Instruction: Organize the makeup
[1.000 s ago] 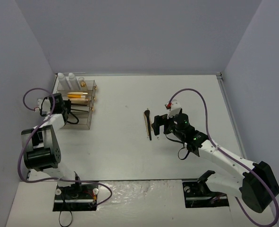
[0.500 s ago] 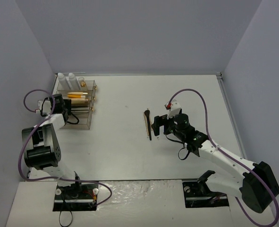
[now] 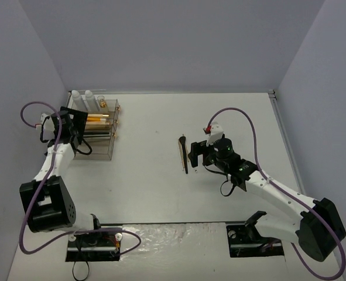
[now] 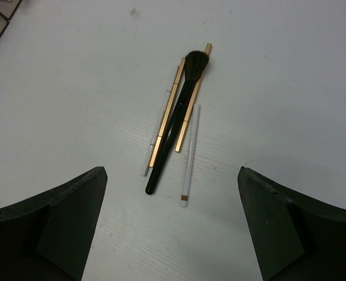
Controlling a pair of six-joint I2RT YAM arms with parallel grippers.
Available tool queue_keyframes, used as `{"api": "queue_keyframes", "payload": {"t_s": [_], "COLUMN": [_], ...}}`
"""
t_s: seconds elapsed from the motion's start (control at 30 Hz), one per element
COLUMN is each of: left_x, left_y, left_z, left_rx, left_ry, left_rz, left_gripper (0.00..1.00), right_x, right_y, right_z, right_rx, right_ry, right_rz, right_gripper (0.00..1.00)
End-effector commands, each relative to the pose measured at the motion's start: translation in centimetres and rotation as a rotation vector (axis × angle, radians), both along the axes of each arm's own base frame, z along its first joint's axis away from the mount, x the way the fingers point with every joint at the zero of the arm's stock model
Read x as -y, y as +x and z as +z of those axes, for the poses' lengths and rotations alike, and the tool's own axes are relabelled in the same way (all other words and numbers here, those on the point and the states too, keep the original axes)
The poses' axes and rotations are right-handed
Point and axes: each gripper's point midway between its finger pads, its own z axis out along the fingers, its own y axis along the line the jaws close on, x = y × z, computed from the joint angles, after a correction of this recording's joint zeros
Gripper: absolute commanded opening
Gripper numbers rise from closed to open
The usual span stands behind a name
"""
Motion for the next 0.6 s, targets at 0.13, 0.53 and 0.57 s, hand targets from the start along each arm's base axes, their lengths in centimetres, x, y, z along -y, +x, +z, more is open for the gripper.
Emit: {"api": "queue_keyframes", "payload": {"t_s": [0.13, 0.53, 0.57], "left_x": [4.4, 12.5, 12.8], "left_y": [-6.7, -14.4, -14.8], "left_z": [10.0, 5.6, 5.7], "left_rx": [0.006, 0.031, 0.029], "left_ry": [0.439, 0.594, 0.615], "left_rz": [-0.523, -0.892, -0.902], "left_gripper": [0.97, 0.97, 0.97], "right_x": [-2.4, -4.8, -4.8], "right_y": [1.8, 2.6, 2.7], "right_z": [-0.7, -5.9, -6.3], "right_rx": [-0.055, -0.158, -0.163], "right_ry": [0.018, -0.016, -0.02], "right_rz": [-0.042, -0.134, -0.146], "right_gripper": [0.63, 0.38, 0.36]}}
